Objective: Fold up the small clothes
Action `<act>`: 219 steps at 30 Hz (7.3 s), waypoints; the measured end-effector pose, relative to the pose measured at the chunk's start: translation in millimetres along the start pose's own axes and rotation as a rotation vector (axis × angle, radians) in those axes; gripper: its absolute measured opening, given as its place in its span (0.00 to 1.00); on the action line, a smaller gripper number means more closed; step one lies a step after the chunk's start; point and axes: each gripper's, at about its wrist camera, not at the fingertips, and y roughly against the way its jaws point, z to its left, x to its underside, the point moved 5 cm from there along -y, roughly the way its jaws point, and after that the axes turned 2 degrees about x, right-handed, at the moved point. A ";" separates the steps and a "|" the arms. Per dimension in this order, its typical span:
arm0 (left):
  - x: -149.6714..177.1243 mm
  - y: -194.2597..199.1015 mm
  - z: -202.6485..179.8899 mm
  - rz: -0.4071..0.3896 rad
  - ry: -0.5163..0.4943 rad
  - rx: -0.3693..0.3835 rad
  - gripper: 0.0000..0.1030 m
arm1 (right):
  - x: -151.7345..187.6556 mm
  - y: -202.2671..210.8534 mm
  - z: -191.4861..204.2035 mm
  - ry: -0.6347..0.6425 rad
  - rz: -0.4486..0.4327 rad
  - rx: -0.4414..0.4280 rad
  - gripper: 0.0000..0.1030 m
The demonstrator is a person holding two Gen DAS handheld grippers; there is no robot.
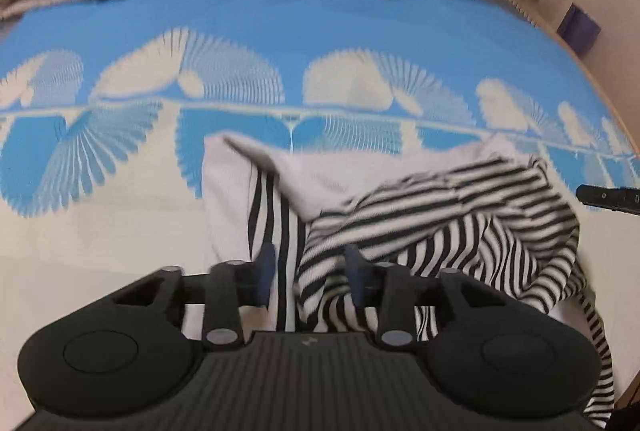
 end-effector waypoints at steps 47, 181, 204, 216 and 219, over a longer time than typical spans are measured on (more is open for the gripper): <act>33.2 -33.3 -21.4 0.191 -0.173 -0.033 0.40 | 56.6 -47.1 34.3 0.361 0.282 0.018 0.38; 83.8 103.3 27.7 0.142 0.008 0.164 0.07 | 101.7 192.0 -68.5 -0.005 -0.023 -0.095 0.10; 45.3 72.3 51.7 0.126 0.053 0.230 0.51 | 43.6 102.3 -129.2 -0.142 -0.089 0.008 0.38; 83.3 37.0 -10.0 0.146 -0.490 -0.035 0.82 | 113.0 62.2 -73.3 0.624 0.107 0.231 0.40; 83.3 30.0 -26.0 0.111 -0.580 -0.065 0.82 | 118.0 55.7 -60.4 0.711 0.097 0.222 0.40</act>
